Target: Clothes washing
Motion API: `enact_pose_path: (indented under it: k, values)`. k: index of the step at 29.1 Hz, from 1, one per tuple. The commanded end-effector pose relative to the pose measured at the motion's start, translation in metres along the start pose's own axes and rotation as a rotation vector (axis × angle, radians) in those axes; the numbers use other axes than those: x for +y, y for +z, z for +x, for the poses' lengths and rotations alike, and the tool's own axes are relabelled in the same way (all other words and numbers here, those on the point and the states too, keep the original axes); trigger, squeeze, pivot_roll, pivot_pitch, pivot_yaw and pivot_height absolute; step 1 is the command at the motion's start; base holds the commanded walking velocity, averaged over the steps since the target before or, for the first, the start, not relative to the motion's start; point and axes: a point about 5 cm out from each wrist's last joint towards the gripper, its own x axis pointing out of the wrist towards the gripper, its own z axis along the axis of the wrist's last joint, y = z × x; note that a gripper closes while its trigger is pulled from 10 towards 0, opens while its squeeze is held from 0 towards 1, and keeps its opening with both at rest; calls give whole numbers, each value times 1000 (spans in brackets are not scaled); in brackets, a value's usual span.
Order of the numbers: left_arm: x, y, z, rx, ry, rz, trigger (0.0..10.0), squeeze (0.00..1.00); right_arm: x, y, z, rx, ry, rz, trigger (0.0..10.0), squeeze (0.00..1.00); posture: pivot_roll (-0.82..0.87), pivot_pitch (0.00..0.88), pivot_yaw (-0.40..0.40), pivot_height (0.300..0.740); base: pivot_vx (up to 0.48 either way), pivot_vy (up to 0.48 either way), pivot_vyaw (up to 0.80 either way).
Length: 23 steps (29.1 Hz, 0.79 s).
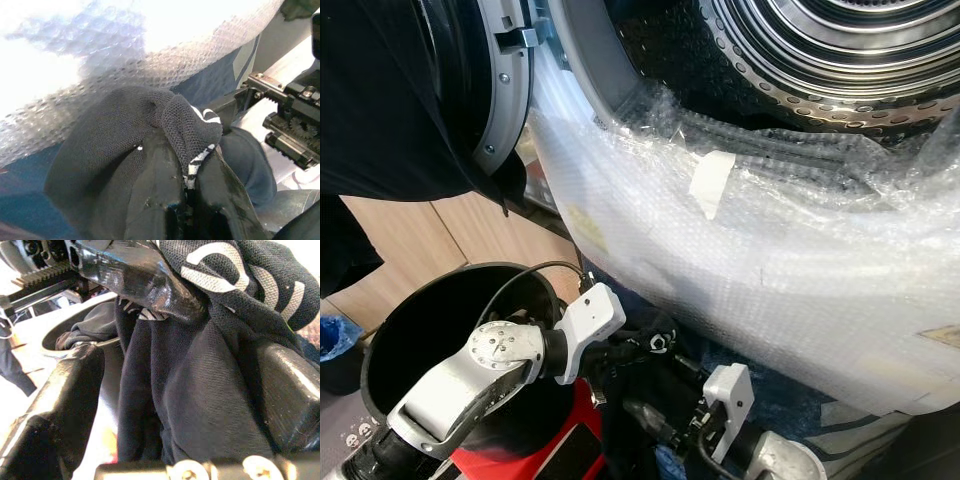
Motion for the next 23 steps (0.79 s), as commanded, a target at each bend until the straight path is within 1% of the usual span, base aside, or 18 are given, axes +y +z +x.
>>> enact_pose_path:
  k: [1, 3, 4, 6, 8, 10, 12, 15, 18, 19, 23]
  values:
    - [-6, 11, 2, -45, -39, 20, 0, 0, 5, 3, 4, -14, 27, -6, 10000, 0, 136, 133, 97, 740, 0, 0, 0]
    - [-9, 13, 5, -56, -57, 24, 0, 0, 12, 4, 6, -1, 71, -9, 10000, 0, 136, 132, 99, 740, 0, 0, 0]
    - [-12, 18, 9, -76, -80, 26, 0, 0, 10, -1, 7, 37, 49, -27, 10000, 0, 136, 132, 99, 740, 0, 0, 0]
    - [-14, 22, 12, -95, -91, 23, 0, 0, 10, -6, 8, 75, 46, -44, 10000, 0, 136, 132, 99, 740, 0, 0, 0]
    - [-15, 25, 15, -108, -93, 18, 0, 0, 15, -9, 7, 104, 84, -50, 10000, 0, 138, 130, 100, 740, 0, 0, 0]
    - [-17, 28, 17, -123, -95, 15, 0, 0, 19, -10, 7, 103, 103, -45, 10000, 0, 137, 130, 99, 740, 0, 0, 0]
    - [-18, 33, 19, -144, -95, 0, 0, 0, 15, -11, 5, 104, 60, -44, 10000, 0, 135, 137, 99, 740, 0, 0, 0]
    - [-18, 36, 20, -163, -92, -16, 0, 0, 13, -17, 3, 141, 36, -56, 10000, 0, 135, 137, 99, 740, 0, 0, 0]
    - [-18, 39, 21, -172, -89, -10, 0, 0, 12, -20, 4, 146, 12, -40, 10000, 0, 134, 133, 103, 740, 0, 0, 0]
    - [-18, 39, 22, -174, -77, -6, 0, 0, 12, -21, 5, 138, 4, -13, 10000, 0, 134, 137, 102, 740, 0, 0, 0]
    - [-19, 38, 23, -174, -74, -5, 0, 0, 16, -22, 6, 142, 31, -6, 10000, 0, 134, 137, 102, 740, 0, 0, 0]
